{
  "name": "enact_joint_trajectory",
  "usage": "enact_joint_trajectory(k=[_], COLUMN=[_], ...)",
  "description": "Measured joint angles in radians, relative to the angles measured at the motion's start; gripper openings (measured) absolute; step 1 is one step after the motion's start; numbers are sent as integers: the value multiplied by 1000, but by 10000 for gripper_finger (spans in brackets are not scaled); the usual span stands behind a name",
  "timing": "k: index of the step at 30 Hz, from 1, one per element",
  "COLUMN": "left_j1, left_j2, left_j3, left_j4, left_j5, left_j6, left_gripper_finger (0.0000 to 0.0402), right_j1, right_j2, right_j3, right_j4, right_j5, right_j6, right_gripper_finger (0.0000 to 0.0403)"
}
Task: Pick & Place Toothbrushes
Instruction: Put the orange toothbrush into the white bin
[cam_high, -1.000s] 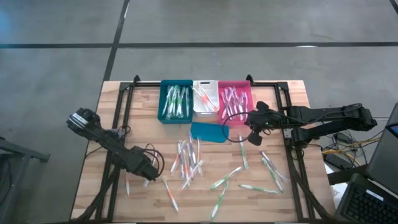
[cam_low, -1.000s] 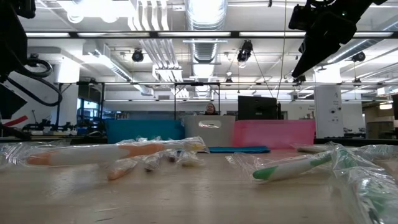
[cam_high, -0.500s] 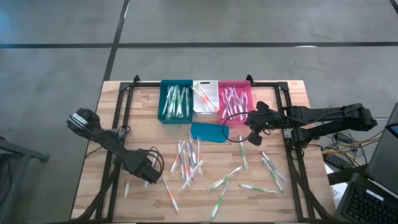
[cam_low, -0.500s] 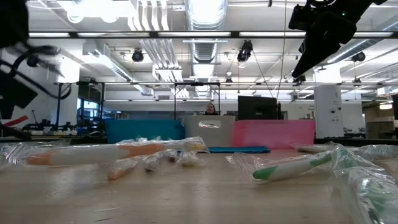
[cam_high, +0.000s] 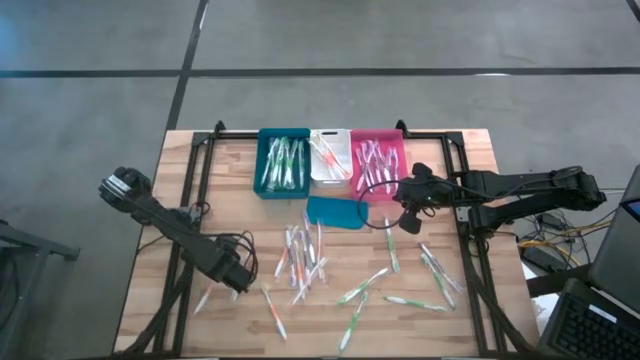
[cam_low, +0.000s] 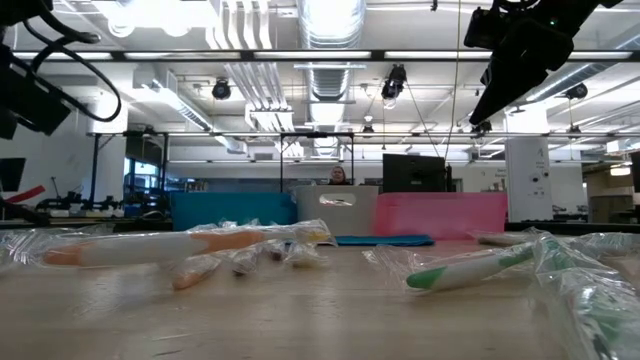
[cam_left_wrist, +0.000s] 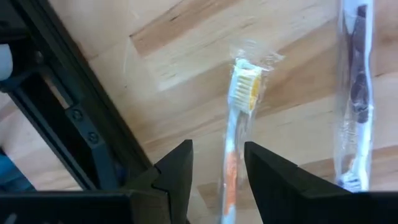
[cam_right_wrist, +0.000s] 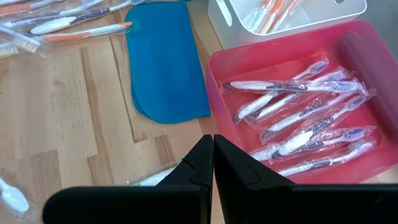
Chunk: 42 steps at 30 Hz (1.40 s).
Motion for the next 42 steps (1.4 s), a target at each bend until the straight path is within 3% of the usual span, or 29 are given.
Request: enact_joint_trajectory(k=[5,11,24,28,35,42], left_j1=[0,-2,0,-1,0,0], left_j2=[5,5,2,2,3,3], left_j3=[-23,-91,-202,-201,-201,-148], left_j4=[47,217,309,332,341,274], left_j5=[13,22,65,65,59,31], left_j6=[21,41,19,13,11,24], left_gripper_finger=[151,151,146,114,18,8], right_j1=[0,0,0,0,0,0], right_j2=[0,0,0,0,0,0], right_j3=[0,-5,-6,-6,-6,-7], right_j4=[1,0,2,2,2,2], right_j5=[0,0,0,0,0,0], right_j6=[0,0,0,0,0,0], right_gripper_finger=[8,8,8,8,8,8])
